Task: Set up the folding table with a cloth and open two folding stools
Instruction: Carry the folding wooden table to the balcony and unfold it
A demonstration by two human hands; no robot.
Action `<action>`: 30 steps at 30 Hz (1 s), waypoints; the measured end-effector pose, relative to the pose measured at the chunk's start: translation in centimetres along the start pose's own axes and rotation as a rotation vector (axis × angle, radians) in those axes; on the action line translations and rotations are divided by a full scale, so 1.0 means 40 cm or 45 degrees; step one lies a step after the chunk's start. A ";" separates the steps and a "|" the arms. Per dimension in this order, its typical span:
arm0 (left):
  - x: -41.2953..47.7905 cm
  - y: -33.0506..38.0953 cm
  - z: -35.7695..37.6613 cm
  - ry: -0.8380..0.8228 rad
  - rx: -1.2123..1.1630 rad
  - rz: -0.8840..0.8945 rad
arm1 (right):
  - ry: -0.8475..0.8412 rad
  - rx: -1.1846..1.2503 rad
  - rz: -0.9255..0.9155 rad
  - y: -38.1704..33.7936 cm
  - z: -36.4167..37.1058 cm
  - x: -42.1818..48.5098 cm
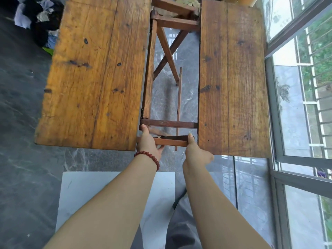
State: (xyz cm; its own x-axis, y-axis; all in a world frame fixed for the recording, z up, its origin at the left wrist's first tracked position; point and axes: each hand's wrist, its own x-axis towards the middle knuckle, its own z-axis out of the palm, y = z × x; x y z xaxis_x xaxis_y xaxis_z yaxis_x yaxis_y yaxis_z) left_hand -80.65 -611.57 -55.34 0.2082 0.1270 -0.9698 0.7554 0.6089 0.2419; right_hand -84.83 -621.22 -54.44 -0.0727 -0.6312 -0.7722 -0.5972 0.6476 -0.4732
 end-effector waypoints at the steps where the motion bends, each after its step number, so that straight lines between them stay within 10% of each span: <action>1: 0.000 -0.004 0.000 0.008 0.012 0.002 | 0.005 -0.002 0.007 -0.002 0.000 0.000; 30: 0.041 -0.095 0.016 0.159 0.213 0.109 | -0.022 -0.044 -0.136 0.041 -0.012 0.051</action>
State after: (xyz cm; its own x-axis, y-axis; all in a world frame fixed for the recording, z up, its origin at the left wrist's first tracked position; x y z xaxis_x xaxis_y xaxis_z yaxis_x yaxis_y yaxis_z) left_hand -82.78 -614.17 -57.83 0.2055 0.2748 -0.9393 0.8331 0.4545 0.3152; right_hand -86.35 -621.65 -56.60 0.0060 -0.6882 -0.7255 -0.6282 0.5619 -0.5382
